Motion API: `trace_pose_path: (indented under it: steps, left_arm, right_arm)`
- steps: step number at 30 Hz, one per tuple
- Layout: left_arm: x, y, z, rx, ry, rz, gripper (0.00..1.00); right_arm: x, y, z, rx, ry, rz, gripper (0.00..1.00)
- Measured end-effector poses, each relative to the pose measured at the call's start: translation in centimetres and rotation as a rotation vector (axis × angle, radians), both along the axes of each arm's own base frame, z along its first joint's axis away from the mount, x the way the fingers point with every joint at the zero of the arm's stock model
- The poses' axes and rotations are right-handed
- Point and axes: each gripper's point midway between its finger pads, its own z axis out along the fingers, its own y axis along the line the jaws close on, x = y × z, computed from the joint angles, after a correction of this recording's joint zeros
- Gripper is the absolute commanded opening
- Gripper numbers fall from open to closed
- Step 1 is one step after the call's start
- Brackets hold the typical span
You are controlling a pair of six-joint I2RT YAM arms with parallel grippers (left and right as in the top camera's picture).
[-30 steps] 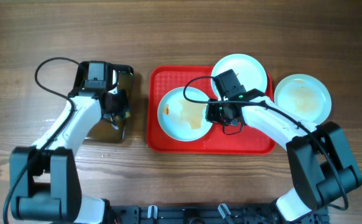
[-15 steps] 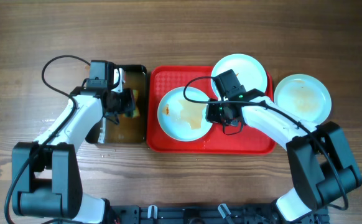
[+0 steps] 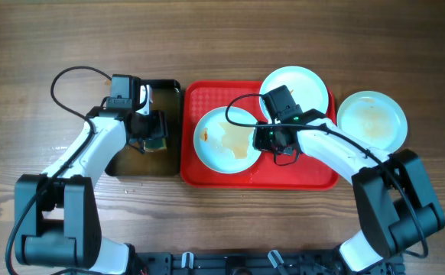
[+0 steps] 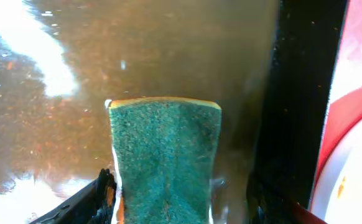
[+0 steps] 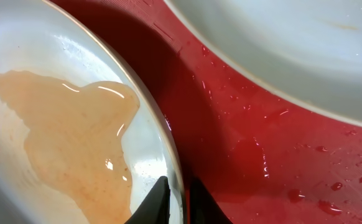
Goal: Clean dirty plates on tray and stack at the side
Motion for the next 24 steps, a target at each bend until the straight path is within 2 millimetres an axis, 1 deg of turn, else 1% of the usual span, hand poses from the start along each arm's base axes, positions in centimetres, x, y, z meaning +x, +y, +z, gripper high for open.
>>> trace_pose_path:
  steps: [2, 4, 5, 6, 7, 8, 9, 10, 13, 14, 15, 16, 17, 18, 20, 22, 24]
  left_arm:
    - [0.1, 0.2, 0.0, 0.009, -0.005, 0.003, 0.65]
    - [0.2, 0.2, -0.6, 0.013, 0.005, 0.005, 0.64]
    - [0.4, 0.2, -1.3, 0.014, 0.013, 0.005, 0.63]
    - [0.4, 0.2, -2.0, 0.015, 0.025, 0.005, 0.58]
    - [0.7, 0.2, -2.3, 0.019, 0.018, 0.006, 0.48]
    - [1.2, 0.3, -2.2, 0.020, -0.001, 0.006, 0.43]
    - [1.5, 0.2, -2.2, 0.021, -0.016, 0.001, 0.25]
    - [1.9, 0.2, -2.1, 0.020, -0.032, 0.005, 0.04]
    - [2.2, 0.3, -1.9, 0.022, -0.046, 0.006, 0.04]
    - [2.2, 0.3, -1.9, 0.023, -0.046, 0.006, 0.18]
    - [2.2, 0.3, -1.9, 0.023, -0.046, 0.006, 0.27]
    - [2.2, 0.3, -1.9, 0.023, -0.045, 0.007, 0.28]
    - [2.0, 0.3, -2.0, 0.025, -0.032, 0.005, 0.38]
    - [1.6, 0.3, -1.9, 0.026, -0.011, 0.006, 0.40]
    - [0.3, 0.4, -1.9, 0.031, 0.059, 0.008, 0.43]
    - [-2.4, 0.2, -2.3, 0.013, 0.178, 0.000, 0.47]
    - [-3.3, -0.1, -2.4, -0.004, 0.214, -0.004, 0.51]
  right_arm:
    - [0.0, 0.0, 0.0, 0.000, 0.000, 0.000, 0.13]
    - [0.0, 0.0, 0.0, 0.000, 0.000, 0.000, 0.13]
    - [0.0, 0.0, 0.0, 0.000, 0.000, 0.000, 0.13]
    - [0.0, 0.0, 0.0, 0.000, 0.000, 0.000, 0.13]
    - [0.0, 0.0, 0.0, 0.000, 0.000, 0.000, 0.13]
    - [0.0, 0.0, 0.0, 0.000, 0.000, 0.000, 0.13]
    - [0.0, 0.0, 0.0, 0.000, 0.000, 0.000, 0.13]
    - [0.0, 0.0, 0.0, 0.000, 0.000, 0.000, 0.13]
    - [0.0, 0.0, 0.0, 0.000, 0.000, 0.000, 0.13]
    - [0.0, 0.0, 0.0, 0.000, 0.000, 0.000, 0.13]
    - [0.0, 0.0, 0.0, 0.000, 0.000, 0.000, 0.13]
    - [0.0, 0.0, 0.0, 0.000, 0.000, 0.000, 0.13]
    - [0.0, 0.0, 0.0, 0.000, 0.000, 0.000, 0.13]
    - [0.0, 0.0, 0.0, 0.000, 0.000, 0.000, 0.13]
    - [0.0, 0.0, 0.0, 0.000, 0.000, 0.000, 0.13]
    - [0.0, 0.0, 0.0, 0.000, 0.001, 0.000, 0.13]
    - [-0.1, 0.0, 0.0, -0.001, 0.002, 0.000, 0.13]
